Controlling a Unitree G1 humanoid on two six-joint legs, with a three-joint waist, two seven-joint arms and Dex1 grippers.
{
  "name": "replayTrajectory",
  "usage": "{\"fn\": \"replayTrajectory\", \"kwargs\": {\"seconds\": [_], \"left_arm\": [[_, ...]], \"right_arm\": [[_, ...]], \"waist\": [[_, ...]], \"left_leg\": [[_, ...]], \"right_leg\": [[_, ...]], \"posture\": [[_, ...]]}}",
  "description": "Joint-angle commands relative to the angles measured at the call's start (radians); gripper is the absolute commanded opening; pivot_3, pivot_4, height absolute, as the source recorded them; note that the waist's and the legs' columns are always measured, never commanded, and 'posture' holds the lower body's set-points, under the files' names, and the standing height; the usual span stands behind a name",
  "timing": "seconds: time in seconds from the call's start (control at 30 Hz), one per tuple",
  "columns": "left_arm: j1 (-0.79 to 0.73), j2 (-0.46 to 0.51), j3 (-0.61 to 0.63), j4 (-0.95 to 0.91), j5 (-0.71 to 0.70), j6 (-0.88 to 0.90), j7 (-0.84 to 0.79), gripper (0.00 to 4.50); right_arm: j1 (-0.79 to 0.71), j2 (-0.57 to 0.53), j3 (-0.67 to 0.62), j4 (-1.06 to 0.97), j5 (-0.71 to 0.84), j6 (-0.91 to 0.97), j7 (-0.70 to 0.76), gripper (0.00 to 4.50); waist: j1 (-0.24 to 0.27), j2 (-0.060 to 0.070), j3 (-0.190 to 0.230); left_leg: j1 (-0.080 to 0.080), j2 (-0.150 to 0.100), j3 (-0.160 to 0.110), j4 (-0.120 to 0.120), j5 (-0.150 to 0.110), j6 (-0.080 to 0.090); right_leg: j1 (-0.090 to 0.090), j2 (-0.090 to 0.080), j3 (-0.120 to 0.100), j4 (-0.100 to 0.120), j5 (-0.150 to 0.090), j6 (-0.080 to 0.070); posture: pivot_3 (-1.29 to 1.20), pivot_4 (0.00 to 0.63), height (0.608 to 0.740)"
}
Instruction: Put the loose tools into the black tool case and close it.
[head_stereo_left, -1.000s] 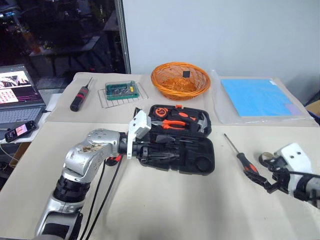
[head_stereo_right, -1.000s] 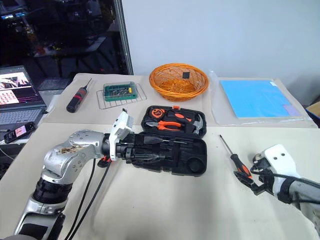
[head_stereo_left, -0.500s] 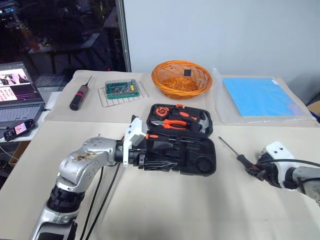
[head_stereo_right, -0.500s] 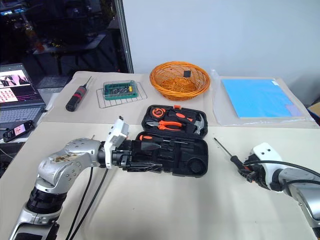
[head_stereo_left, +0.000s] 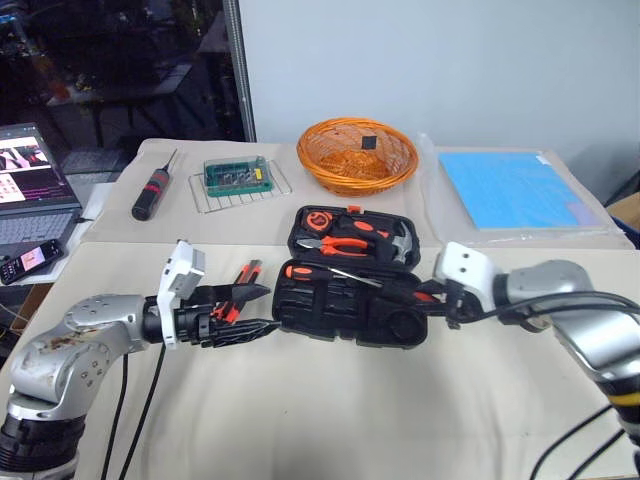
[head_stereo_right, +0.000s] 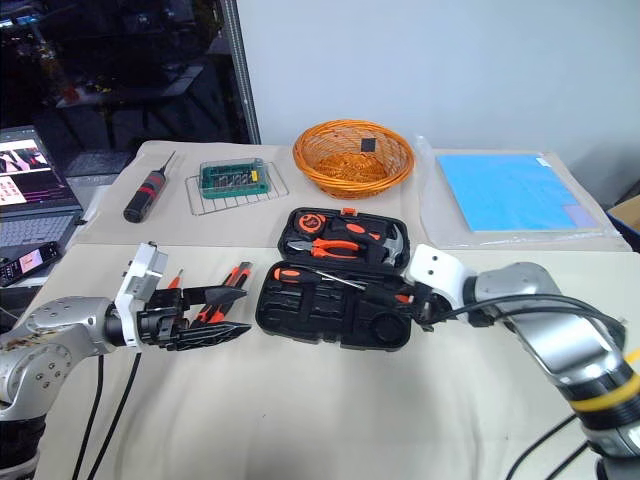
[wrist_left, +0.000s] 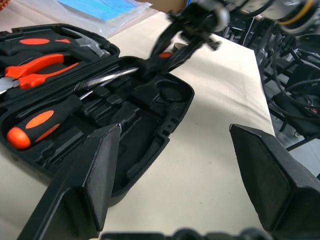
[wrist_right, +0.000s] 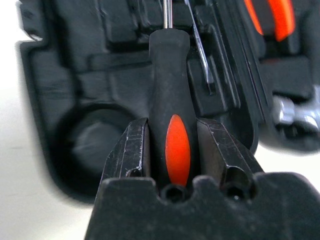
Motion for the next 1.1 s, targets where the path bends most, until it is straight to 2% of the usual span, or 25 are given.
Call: {"fn": "replayTrajectory", "kwargs": {"seconds": [0.03,0.13,0.4,0.47,0.6,0.73,0.83,0.87,0.97,1.07,1.1], "left_arm": [[0.014,0.005,0.028,-0.078,-0.051,0.005,0.033,3.73],[0.030,0.015,0.033,-0.094,-0.060,0.000,0.051,3.73],[0.032,0.018,0.025,-0.104,-0.058,-0.013,0.085,3.73],[0.029,0.015,0.018,-0.109,-0.058,-0.012,0.095,3.73],[0.029,0.016,0.016,-0.103,-0.058,-0.015,0.099,3.73],[0.042,0.017,0.018,-0.084,-0.045,-0.030,0.088,3.73],[0.043,0.012,0.008,-0.064,-0.027,-0.048,0.081,3.73],[0.046,0.010,0.007,-0.056,-0.018,-0.057,0.082,3.73],[0.061,0.011,0.008,-0.040,0.002,-0.085,0.080,3.73],[0.079,0.014,0.015,-0.033,0.012,-0.104,0.075,3.73],[0.083,0.015,0.016,-0.032,0.015,-0.109,0.075,3.73]], "right_arm": [[-0.065,0.022,0.045,0.120,-0.100,-0.113,0.056,1.00],[-0.105,0.044,0.085,0.198,-0.152,-0.189,0.117,1.00],[-0.146,0.132,0.103,0.248,-0.166,-0.159,0.206,1.00],[-0.137,0.138,0.097,0.242,-0.167,-0.161,0.215,2.01],[-0.123,0.141,0.028,0.220,-0.134,-0.179,0.206,3.24],[-0.104,0.157,-0.105,0.173,0.004,-0.119,0.237,3.24],[-0.072,0.192,-0.221,0.172,0.144,-0.063,0.245,2.58],[-0.054,0.220,-0.259,0.162,0.172,-0.041,0.199,2.10],[0.011,0.318,-0.313,0.105,0.179,-0.019,0.033,1.18],[0.089,0.394,-0.296,0.055,0.107,-0.045,-0.107,0.10],[0.108,0.406,-0.288,0.047,0.088,-0.053,-0.136,0.01]], "waist": [[-0.001,0.000,0.000],[0.000,0.000,0.000],[-0.003,0.000,0.000],[-0.005,0.000,0.000],[-0.003,0.000,0.000],[-0.006,0.000,0.000],[-0.005,0.000,0.000],[-0.005,0.000,0.000],[-0.005,0.000,0.000],[-0.005,0.000,0.000],[-0.005,0.000,0.000]], "left_leg": [[-0.002,0.000,0.000,0.000,0.003,-0.005],[-0.002,0.000,0.000,-0.001,0.003,-0.006],[-0.001,0.000,-0.001,-0.001,0.003,-0.005],[-0.001,0.001,-0.001,-0.001,0.002,-0.005],[0.000,0.001,-0.001,-0.001,0.003,-0.006],[0.000,0.001,-0.001,-0.001,0.004,-0.008],[0.000,0.002,-0.001,-0.001,0.003,-0.005],[0.000,0.002,-0.001,-0.001,0.002,-0.005],[0.000,0.004,-0.001,-0.001,0.002,-0.005],[0.000,0.004,-0.001,-0.002,0.003,-0.006],[0.000,0.004,-0.001,-0.002,0.003,-0.007]], "right_leg": [[-0.002,0.000,0.000,0.000,0.001,0.001],[-0.001,0.000,-0.001,0.000,0.001,0.001],[0.000,0.001,-0.002,0.000,0.001,0.001],[0.000,0.002,-0.002,0.001,0.002,0.000],[0.000,0.002,-0.002,0.001,0.002,-0.001],[0.000,0.003,-0.002,0.001,0.002,-0.002],[-0.001,0.004,-0.002,0.001,0.003,-0.003],[-0.001,0.004,-0.002,0.001,0.003,-0.003],[-0.001,0.005,-0.002,0.001,0.004,-0.005],[-0.002,0.005,-0.002,0.002,0.005,-0.005],[-0.002,0.005,-0.002,0.002,0.005,-0.005]], "posture": [[0.00,0.150,0.740],[0.00,0.150,0.740],[0.00,0.150,0.740],[0.00,0.150,0.740],[0.00,0.150,0.740],[0.00,0.150,0.740],[0.00,0.150,0.740],[0.00,0.150,0.740],[0.00,0.150,0.740],[0.00,0.150,0.740],[0.00,0.150,0.740]]}}
